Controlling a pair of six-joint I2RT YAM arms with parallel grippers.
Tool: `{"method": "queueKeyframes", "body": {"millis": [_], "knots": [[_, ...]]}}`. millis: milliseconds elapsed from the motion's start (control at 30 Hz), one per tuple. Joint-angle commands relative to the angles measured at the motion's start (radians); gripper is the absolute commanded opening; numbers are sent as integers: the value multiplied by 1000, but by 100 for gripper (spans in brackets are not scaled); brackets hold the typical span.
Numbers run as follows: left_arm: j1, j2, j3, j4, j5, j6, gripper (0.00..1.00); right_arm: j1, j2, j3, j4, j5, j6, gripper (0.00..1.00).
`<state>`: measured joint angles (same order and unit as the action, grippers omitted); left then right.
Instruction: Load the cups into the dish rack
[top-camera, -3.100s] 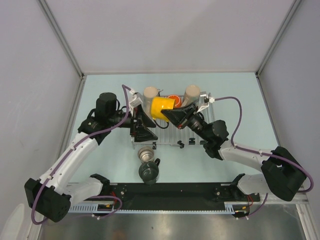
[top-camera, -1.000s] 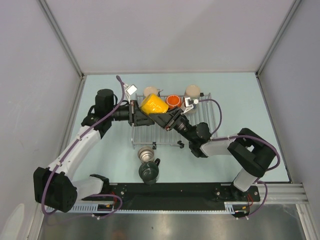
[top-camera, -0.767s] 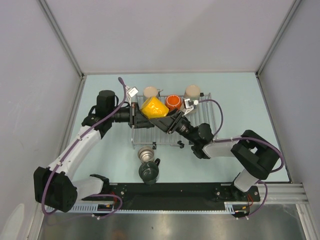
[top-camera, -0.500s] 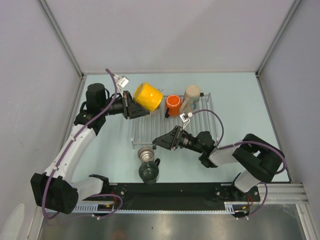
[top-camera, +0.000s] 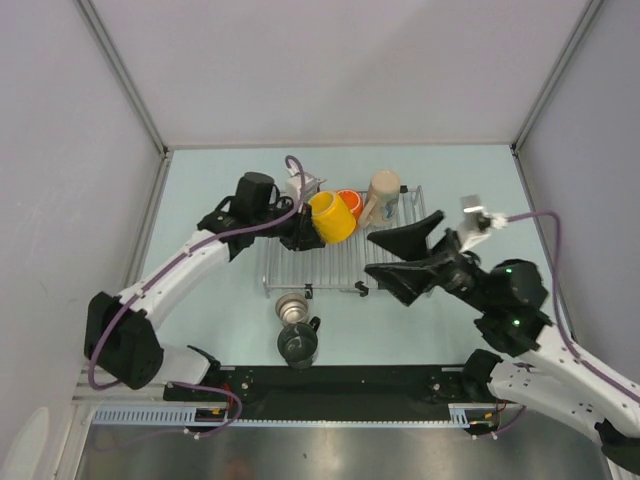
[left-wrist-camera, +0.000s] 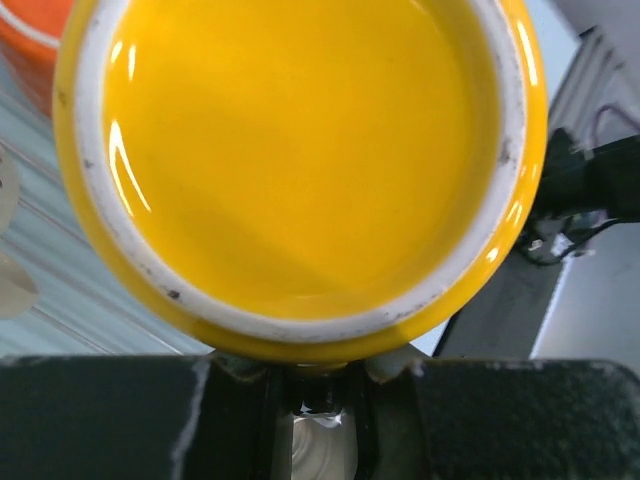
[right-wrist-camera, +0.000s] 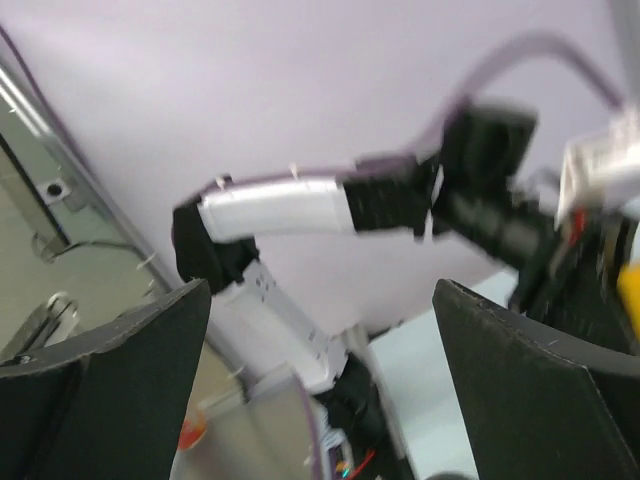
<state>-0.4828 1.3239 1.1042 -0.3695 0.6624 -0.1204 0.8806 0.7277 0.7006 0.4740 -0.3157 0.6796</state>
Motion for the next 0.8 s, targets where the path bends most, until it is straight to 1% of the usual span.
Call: {"method": "queueKeyframes", "body": {"millis": [0, 33, 133, 233, 333, 367, 500, 767], "knots": [[-80, 73, 91, 21, -156, 85, 0, -5, -85, 53, -373, 202, -189, 100], [-120, 105, 95, 21, -170, 90, 0, -6, -86, 48, -385, 228, -196, 100], [-184, 178, 128, 21, -214, 103, 0, -12, -76, 27, -402, 270, -215, 100], [-229, 228, 177, 1, -238, 119, 1, -15, -68, -7, -385, 286, -233, 100], [-256, 285, 221, -5, -247, 119, 0, -15, -71, -33, -367, 296, -253, 100], [-264, 311, 236, -5, -250, 146, 0, -17, -71, -39, -365, 299, -258, 100], [-286, 386, 293, -11, -270, 160, 1, -17, -89, -65, -345, 303, -291, 100], [-312, 541, 405, -14, -300, 183, 0, -20, -172, -124, -302, 250, -327, 100]]}}
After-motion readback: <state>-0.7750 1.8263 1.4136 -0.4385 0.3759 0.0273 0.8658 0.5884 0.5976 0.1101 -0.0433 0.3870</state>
